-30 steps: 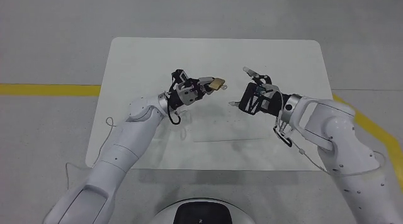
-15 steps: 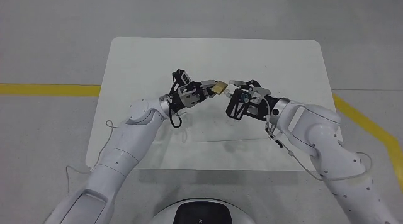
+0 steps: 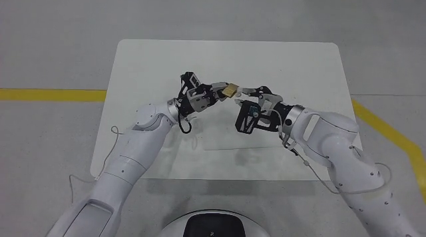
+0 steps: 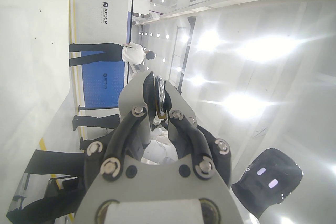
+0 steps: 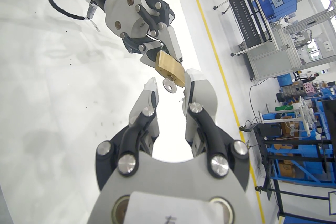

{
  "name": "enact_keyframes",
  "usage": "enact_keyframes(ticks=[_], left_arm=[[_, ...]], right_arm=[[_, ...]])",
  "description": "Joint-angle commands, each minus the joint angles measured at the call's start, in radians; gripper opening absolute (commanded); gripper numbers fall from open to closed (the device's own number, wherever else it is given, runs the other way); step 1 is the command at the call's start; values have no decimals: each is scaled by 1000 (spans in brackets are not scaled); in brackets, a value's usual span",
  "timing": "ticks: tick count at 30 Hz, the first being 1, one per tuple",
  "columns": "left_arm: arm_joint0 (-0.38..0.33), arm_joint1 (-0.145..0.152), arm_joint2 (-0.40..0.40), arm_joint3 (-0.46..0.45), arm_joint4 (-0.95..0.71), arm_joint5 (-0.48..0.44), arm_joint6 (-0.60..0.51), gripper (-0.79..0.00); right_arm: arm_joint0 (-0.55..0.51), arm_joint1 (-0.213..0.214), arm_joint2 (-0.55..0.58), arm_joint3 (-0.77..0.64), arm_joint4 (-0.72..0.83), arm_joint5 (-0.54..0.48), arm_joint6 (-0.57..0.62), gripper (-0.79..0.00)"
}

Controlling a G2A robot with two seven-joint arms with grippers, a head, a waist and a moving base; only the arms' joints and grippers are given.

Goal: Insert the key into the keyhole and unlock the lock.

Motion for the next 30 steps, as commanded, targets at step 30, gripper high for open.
enact_keyframes(ticks=[30], left_arm=[[14, 3, -16, -29, 63, -86, 10, -785]], right_arm=[[43, -30, 24, 193, 548, -25, 45, -785]])
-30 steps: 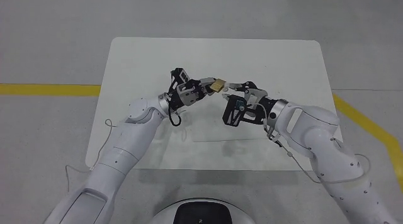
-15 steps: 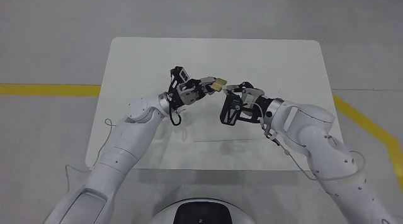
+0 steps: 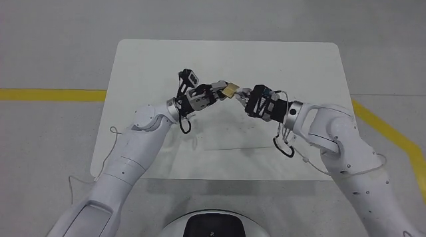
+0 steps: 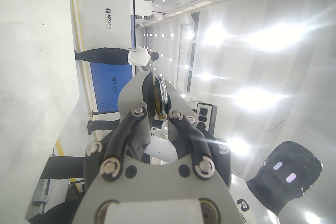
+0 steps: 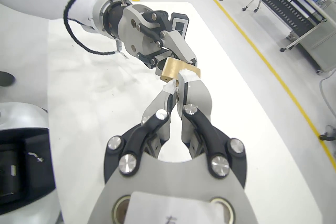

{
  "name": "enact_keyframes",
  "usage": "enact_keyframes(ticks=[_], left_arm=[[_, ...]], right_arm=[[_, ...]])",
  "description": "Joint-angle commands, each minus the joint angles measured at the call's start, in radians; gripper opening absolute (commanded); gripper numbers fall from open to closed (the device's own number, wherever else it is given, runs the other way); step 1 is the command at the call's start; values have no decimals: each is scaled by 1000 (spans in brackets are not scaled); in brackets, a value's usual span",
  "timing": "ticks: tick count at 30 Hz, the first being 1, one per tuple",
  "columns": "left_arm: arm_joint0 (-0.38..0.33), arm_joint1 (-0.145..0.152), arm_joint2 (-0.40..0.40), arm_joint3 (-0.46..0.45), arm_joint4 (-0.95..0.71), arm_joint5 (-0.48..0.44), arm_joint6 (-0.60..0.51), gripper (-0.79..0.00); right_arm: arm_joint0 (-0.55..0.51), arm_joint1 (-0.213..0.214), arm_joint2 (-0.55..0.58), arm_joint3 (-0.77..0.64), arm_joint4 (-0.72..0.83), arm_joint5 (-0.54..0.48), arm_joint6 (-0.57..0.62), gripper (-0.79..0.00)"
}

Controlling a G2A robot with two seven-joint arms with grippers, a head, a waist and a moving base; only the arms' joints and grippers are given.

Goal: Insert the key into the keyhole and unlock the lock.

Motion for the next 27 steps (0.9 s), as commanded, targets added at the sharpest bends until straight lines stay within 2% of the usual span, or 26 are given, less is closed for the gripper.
enact_keyframes(ticks=[1, 12, 27], left_arm=[[4, 1, -3, -4, 3, -8, -1, -785], [20, 7, -22, -27, 27, -52, -2, -785], [35, 16, -37, -58, 92, -122, 13, -785]], right_arm=[[4, -1, 4, 17, 82, -3, 14, -785], [9, -2, 12, 86, 377, -18, 82, -785], [37, -5, 0, 187, 664, -13, 164, -785]])
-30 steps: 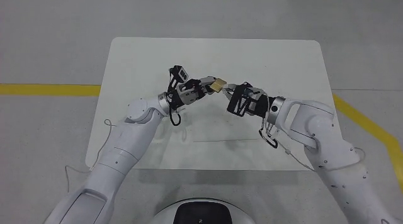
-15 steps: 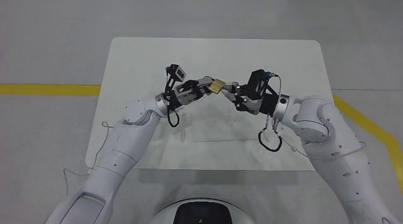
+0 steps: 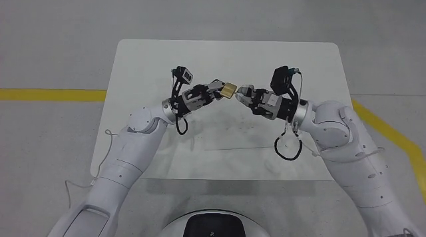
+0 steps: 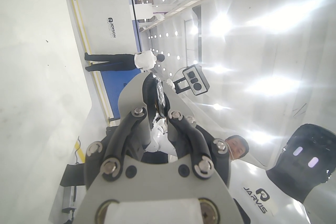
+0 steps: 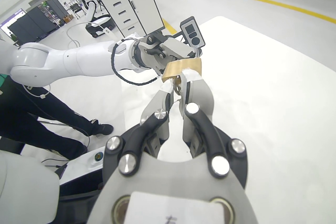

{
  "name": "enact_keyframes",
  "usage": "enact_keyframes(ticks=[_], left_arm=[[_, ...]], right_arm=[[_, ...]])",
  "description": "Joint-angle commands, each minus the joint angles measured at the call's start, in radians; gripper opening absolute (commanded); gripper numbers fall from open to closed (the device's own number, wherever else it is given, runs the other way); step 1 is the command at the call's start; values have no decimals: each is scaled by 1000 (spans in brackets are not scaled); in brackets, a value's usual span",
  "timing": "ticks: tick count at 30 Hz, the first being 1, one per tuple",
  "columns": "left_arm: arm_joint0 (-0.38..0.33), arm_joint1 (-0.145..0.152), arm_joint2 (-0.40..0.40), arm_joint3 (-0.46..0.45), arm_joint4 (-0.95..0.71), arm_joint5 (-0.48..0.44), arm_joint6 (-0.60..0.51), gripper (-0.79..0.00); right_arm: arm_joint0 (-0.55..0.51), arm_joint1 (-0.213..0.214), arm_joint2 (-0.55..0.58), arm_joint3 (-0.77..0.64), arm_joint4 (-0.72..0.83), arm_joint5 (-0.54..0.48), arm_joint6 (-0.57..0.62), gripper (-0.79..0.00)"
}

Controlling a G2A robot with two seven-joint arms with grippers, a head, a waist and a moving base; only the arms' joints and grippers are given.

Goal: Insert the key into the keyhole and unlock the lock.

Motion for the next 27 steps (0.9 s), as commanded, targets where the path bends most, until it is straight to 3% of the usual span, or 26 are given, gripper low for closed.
enact_keyframes(ticks=[1, 13, 14, 15, 27], left_arm=[[2, 1, -1, -6, 15, -10, 4, -785], [13, 9, -9, -33, 64, -38, 30, -785], [13, 9, -12, -32, 58, -37, 31, -785], [14, 10, -17, -32, 47, -37, 32, -785], [24, 29, -72, -79, 60, -5, 33, -785]], right_arm=[[5, -1, -6, 10, 37, 2, 11, -785], [40, -5, -26, 72, 162, 21, 74, -785], [44, -4, -26, 71, 150, 19, 84, -462], [46, -4, -25, 69, 140, 16, 88, 0], [46, -4, -25, 69, 140, 16, 88, 0]])
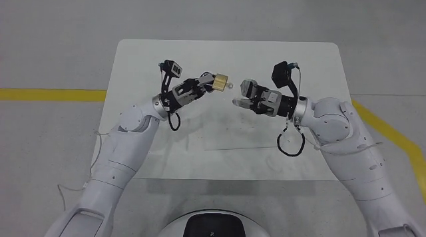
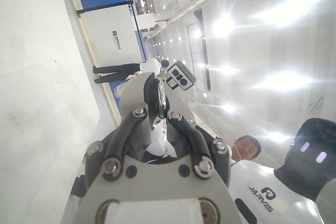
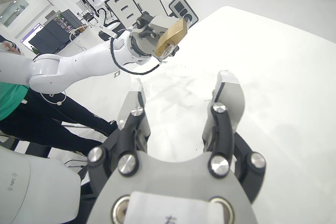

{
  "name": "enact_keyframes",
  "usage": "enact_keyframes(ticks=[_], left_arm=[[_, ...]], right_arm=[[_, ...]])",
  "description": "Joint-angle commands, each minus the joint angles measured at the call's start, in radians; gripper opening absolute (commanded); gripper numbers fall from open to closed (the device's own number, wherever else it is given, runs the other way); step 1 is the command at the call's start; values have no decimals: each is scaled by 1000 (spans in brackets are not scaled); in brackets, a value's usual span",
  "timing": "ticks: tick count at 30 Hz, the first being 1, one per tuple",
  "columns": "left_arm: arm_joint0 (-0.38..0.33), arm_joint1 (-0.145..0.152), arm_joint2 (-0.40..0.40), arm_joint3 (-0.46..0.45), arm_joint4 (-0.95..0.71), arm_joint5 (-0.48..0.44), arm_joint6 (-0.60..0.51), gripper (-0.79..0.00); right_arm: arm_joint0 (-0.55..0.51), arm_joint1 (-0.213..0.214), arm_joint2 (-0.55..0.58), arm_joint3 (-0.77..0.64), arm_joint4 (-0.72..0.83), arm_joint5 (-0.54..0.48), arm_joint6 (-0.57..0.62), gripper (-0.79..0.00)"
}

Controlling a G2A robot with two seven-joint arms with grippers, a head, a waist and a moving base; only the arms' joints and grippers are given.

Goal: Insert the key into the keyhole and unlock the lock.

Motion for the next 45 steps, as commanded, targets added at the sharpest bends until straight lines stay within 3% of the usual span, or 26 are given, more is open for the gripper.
enact_keyframes(ticks=[1, 6, 12, 18, 27, 36, 38, 42, 45], left_arm=[[1, 2, -1, -8, 8, 15, 1, -785], [-6, 6, 2, -7, 43, 48, 21, -785], [-13, 15, 6, 13, 164, 63, 62, -785], [-43, 12, 91, 49, 361, 114, 78, -785], [-191, -43, 285, 266, 512, 174, 104, -785], [-277, -95, 370, 432, 522, 132, 156, -779], [-286, -100, 373, 451, 518, 123, 160, -668], [-296, -105, 374, 475, 522, 111, 166, -536], [-298, -107, 375, 482, 533, 110, 176, -391]], right_arm=[[0, 0, 0, 0, 0, 0, 0, 0], [-3, 0, 3, -1, -1, 8, -13, 0], [-38, 8, 95, 18, -77, -16, -153, 0], [-77, 14, 156, 5, -197, 0, -236, 0], [-77, 14, 156, 5, -197, 0, -236, 0], [-77, 14, 156, 5, -197, 0, -236, 0], [-77, 14, 156, 5, -197, 0, -236, 0], [-77, 14, 156, 5, -197, 0, -236, 0], [-77, 14, 156, 5, -197, 0, -236, 0]])
